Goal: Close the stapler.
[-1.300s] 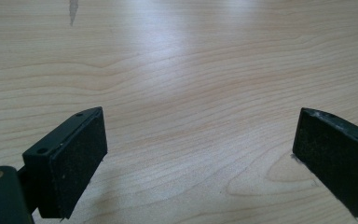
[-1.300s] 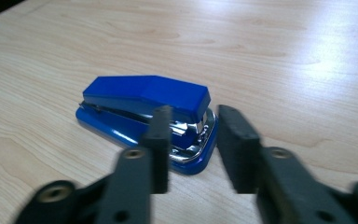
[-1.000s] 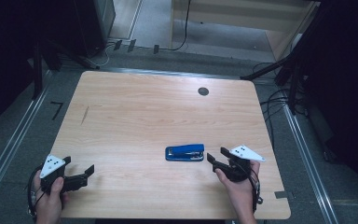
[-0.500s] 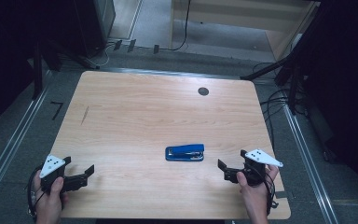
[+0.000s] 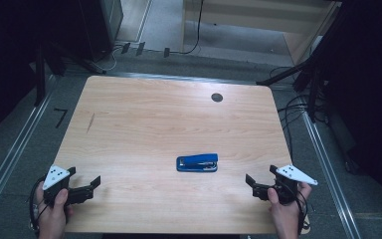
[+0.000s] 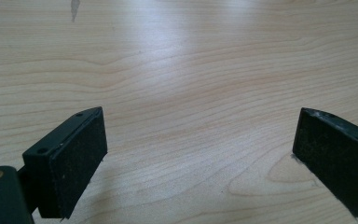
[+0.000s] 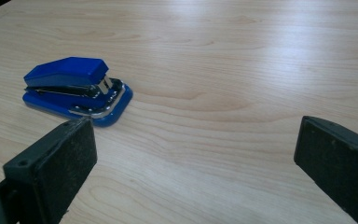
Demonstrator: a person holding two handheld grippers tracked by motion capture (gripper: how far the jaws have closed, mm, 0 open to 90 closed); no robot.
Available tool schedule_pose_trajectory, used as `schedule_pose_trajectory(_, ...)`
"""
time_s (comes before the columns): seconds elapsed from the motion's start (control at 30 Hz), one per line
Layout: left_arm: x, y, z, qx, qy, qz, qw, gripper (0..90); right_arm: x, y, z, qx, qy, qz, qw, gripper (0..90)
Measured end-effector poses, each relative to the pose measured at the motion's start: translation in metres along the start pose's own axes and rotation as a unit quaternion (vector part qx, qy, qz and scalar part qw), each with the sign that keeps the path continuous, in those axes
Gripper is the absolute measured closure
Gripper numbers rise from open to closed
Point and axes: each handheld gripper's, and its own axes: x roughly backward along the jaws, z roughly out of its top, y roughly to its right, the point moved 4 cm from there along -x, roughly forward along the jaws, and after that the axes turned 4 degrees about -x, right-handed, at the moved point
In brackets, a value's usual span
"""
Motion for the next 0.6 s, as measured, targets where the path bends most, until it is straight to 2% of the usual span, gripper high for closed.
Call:
schedule_pose_trajectory(0.37, 0.000, 0.000, 0.000, 0.002, 0.000, 0.000, 1.0000, 3.2, 0.018, 0.028, -0.014, 0.000, -0.006, -0.020, 0.9998, 0.0)
schedule_pose_trajectory(0.6, 0.000, 0.000, 0.000, 0.002, -0.001, 0.000, 1.0000, 3.3, 0.026, 0.045, -0.025, -0.010, -0.009, -0.034, 0.9993, 0.0)
